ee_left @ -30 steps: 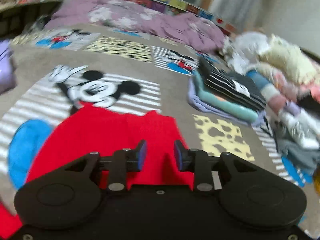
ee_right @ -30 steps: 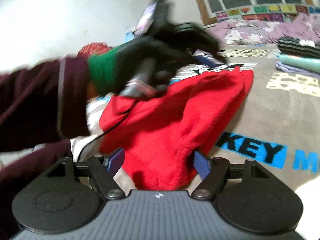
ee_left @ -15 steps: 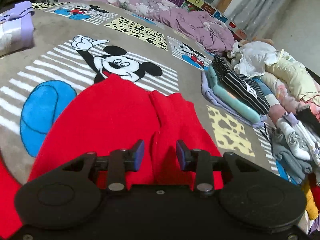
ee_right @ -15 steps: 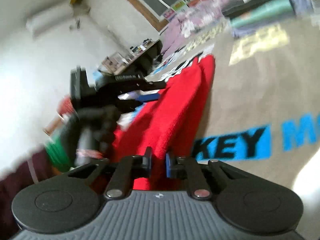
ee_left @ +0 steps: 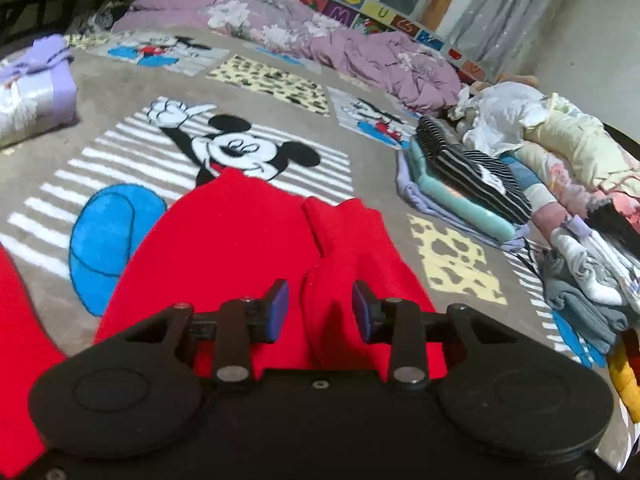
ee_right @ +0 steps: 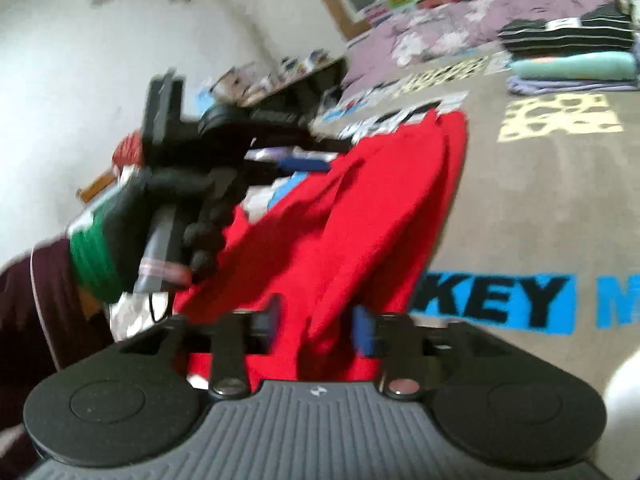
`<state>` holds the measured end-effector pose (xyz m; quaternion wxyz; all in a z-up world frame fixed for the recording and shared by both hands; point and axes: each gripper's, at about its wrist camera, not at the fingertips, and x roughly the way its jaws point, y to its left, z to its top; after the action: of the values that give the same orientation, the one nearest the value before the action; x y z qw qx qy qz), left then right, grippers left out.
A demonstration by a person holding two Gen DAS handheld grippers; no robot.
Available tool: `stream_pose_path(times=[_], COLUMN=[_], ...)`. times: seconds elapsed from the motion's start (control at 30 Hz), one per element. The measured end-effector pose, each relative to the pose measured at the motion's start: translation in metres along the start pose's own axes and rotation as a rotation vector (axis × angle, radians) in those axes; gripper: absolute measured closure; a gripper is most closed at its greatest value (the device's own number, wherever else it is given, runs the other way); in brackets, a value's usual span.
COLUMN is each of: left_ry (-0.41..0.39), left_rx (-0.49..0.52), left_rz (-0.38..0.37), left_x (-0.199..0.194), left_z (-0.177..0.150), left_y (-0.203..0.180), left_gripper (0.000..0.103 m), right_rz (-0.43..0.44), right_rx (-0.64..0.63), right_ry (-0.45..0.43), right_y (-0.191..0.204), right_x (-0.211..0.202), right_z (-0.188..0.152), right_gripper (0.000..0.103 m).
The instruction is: Fold clothes
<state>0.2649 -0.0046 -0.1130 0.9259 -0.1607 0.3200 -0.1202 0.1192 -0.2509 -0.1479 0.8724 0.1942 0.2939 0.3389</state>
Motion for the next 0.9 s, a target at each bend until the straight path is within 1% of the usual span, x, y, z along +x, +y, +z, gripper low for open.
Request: stream_pose_path(times=[0.07, 0.13, 0.2, 0.23, 0.27, 0.33, 0.4, 0.47, 0.5, 0.53, 0.57, 0.63, 0.67, 0.8, 0.83, 0.87, 0.9], left_ry=[-0.009, -0.014, -0.019, -0.020, -0.021, -0.019, -0.013, -0.007, -0.004, -0.001, -0.002, -0.003, -0.002, 0.014, 0.019, 0.025, 0.030], left_rx=[0.010, 0.002, -0.007, -0.011, -0.015, -0.024, -0.030, -0.029, -0.029, -0.029, -0.026, -0.006, 0.009, 0.111, 0.136, 0.161, 0.186], left_rz=[-0.009, -0.018, -0.027, -0.028, -0.029, -0.031, -0.034, -0.032, -0.033, -0.034, -0.038, -0.047, -0.051, -0.032, -0.033, -0.034, -0.035], left_x=[-0.006, -0.010, -0.014, -0.016, -0.017, -0.018, -0.018, -0.017, -0.017, -0.016, -0.016, -0.015, -0.013, 0.001, 0.004, 0.006, 0.009], left_z=[-0.001, -0.001, -0.001, -0.002, -0.002, -0.005, -0.008, -0.010, -0.011, -0.012, -0.012, -0.010, -0.009, -0.005, -0.006, -0.008, -0.009], left_y=[-0.004, -0.005, -0.006, -0.006, -0.006, -0.004, -0.003, -0.002, -0.002, -0.003, -0.004, -0.009, -0.013, -0.034, -0.039, -0.043, -0.048], left_gripper=[0.070, 0.070, 0.070, 0.070, 0.070, 0.070, 0.070, 0.070, 0.070, 0.070, 0.070, 0.070, 0.070, 0.070, 0.070, 0.070, 0.070], right_rz=[0.007, 0.030, 0.085, 0.101, 0.113, 0.141, 0.143, 0.110, 0.078, 0.039, 0.028, 0.033, 0.029, 0.031, 0.025, 0.020, 0.019], right_rx=[0.074, 0.186, 0.322, 0.363, 0.385, 0.393, 0.376, 0.337, 0.309, 0.279, 0.274, 0.297, 0.296, 0.305, 0.299, 0.300, 0.307], right_ry=[-0.052, -0.106, -0.132, -0.132, -0.127, -0.105, -0.078, -0.038, -0.009, 0.021, 0.029, 0.025, 0.025, 0.021, 0.013, -0.005, -0.034], right_y=[-0.013, -0.034, -0.059, -0.067, -0.071, -0.071, -0.065, -0.060, -0.056, -0.053, -0.052, -0.055, -0.056, -0.059, -0.058, -0.057, -0.057], right_x=[-0.006, -0.012, -0.013, -0.011, -0.009, -0.003, 0.002, 0.008, 0.012, 0.016, 0.019, 0.019, 0.019, 0.022, 0.020, 0.017, 0.012], right_z=[0.004, 0.007, 0.006, 0.005, 0.004, 0.003, 0.002, 0.002, 0.001, -0.001, -0.003, -0.002, -0.001, -0.001, 0.000, 0.001, 0.002], right_gripper=[0.057, 0.059, 0.068, 0.075, 0.078, 0.085, 0.085, 0.088, 0.088, 0.090, 0.090, 0.091, 0.093, 0.093, 0.091, 0.086, 0.084])
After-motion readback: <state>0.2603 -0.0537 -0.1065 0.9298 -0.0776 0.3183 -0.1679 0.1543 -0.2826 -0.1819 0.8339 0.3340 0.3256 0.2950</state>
